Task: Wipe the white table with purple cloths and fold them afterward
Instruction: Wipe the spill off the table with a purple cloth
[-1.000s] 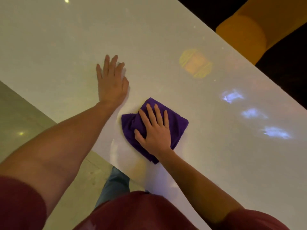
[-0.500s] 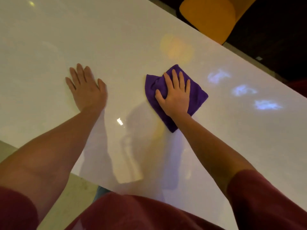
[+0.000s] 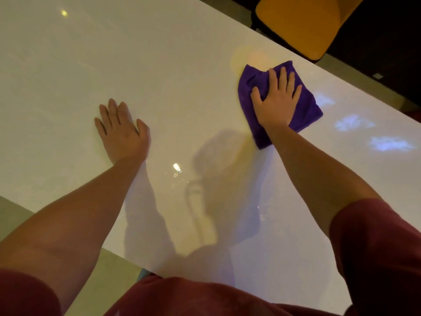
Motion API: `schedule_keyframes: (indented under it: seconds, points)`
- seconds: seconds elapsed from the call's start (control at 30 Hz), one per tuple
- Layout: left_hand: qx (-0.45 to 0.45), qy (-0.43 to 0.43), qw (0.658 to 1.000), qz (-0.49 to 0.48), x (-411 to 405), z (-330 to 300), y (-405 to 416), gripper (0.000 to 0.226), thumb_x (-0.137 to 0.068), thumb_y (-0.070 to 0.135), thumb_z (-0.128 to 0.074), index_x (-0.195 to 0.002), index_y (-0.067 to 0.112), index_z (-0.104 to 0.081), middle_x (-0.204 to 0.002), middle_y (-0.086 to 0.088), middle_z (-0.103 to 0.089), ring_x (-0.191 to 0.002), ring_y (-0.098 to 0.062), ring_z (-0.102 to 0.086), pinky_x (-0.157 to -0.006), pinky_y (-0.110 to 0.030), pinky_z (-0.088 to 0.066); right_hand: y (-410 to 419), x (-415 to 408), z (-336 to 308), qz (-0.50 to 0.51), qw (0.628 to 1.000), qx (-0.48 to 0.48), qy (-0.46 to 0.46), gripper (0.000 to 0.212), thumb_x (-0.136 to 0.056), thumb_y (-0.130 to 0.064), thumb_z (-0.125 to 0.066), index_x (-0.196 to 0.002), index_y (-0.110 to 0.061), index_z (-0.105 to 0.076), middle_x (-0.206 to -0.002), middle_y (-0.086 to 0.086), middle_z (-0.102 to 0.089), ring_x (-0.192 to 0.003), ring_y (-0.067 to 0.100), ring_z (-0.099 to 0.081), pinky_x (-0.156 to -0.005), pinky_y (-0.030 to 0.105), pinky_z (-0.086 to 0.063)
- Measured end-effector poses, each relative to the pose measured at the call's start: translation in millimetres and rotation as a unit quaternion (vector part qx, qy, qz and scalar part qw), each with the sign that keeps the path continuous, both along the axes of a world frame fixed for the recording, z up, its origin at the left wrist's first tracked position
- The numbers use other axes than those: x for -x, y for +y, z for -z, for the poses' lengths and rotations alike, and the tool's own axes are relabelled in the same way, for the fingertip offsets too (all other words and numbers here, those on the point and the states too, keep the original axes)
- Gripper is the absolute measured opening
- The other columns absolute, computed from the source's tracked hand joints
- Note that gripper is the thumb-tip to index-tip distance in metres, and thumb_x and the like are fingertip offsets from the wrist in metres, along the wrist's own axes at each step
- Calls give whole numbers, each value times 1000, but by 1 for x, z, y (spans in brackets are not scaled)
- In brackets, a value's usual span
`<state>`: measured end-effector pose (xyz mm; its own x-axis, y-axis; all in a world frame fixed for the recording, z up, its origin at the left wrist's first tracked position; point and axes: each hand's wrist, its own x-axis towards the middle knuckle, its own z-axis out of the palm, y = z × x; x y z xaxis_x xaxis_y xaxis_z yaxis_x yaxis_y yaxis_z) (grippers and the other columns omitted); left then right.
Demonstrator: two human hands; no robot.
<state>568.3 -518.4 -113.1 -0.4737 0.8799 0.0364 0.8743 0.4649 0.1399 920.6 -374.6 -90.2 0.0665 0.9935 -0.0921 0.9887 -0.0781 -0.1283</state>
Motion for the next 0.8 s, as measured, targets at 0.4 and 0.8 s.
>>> schedule_keyframes:
  seconds: [0.4, 0.8]
  points:
    - [-29, -3, 1000, 0, 6, 12, 0, 66, -98, 40, -37, -155, 6, -35, -167, -17, -29, -157, -39, -19, -127, -59, -13, -199, -65, 8, 38, 999, -6, 8, 70, -102, -59, -39, -164, -27, -31, -175, 5, -23, -162, 30, -14, -131, 56, -10]
    - [34, -106, 993, 40, 12, -3, -14, 65, -95, 37, -40, -151, 4, -40, -168, -22, -22, -158, -43, -10, -125, -63, -10, -352, -7, -8, -54, 998, 26, -3, 60, -103, -42, -52, -155, -12, -50, -164, 19, -42, -153, 42, -37, -123, 61, -31]
